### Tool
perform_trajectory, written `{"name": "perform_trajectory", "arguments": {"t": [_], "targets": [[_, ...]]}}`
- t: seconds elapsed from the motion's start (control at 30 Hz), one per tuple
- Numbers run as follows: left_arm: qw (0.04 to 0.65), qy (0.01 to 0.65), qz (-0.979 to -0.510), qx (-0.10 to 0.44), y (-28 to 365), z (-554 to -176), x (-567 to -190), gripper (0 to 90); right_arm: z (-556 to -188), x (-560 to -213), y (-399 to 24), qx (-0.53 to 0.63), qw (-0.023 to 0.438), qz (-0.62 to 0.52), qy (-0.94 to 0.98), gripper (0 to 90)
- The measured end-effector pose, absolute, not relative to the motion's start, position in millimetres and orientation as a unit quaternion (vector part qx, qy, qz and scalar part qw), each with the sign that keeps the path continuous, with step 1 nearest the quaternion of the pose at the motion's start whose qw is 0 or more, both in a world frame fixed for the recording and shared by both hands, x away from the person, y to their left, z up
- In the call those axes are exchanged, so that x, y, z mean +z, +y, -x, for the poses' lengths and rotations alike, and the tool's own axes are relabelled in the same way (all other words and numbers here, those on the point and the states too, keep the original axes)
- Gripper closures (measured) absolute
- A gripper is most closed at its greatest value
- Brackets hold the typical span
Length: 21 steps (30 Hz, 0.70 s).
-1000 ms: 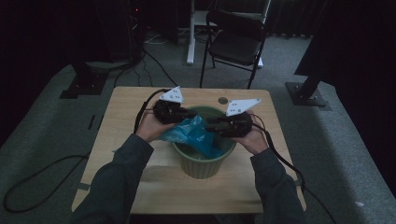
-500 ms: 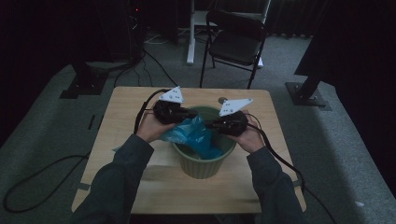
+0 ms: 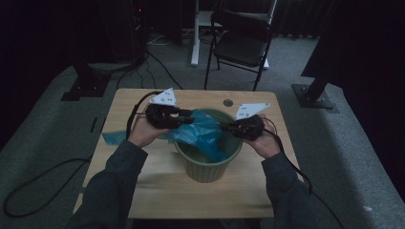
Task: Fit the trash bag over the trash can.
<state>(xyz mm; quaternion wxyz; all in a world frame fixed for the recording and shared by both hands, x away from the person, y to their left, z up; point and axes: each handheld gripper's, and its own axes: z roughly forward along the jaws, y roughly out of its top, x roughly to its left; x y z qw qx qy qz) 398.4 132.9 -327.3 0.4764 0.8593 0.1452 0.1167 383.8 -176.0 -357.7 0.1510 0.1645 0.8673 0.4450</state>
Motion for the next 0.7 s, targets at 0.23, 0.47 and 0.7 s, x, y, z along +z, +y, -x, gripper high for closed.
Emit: {"name": "perform_trajectory", "arguments": {"t": [0.23,0.47,0.7], "targets": [[0.472,0.165,-0.86,0.105,149.1,-396.6,-340.4,62.1,-383.5,-359.7,-184.0,0.44,0.156,-0.171,0.868,90.0],[0.467,0.168,-0.863,0.09,153.2,-391.1,-354.1,58.7,-383.6,-360.7,-192.2,0.436,0.164,-0.184,0.866,90.0],[0.453,0.18,-0.868,0.097,148.8,-390.5,-362.5,60.9,-381.8,-359.2,-196.8,0.441,0.162,-0.184,0.863,90.0]]}}
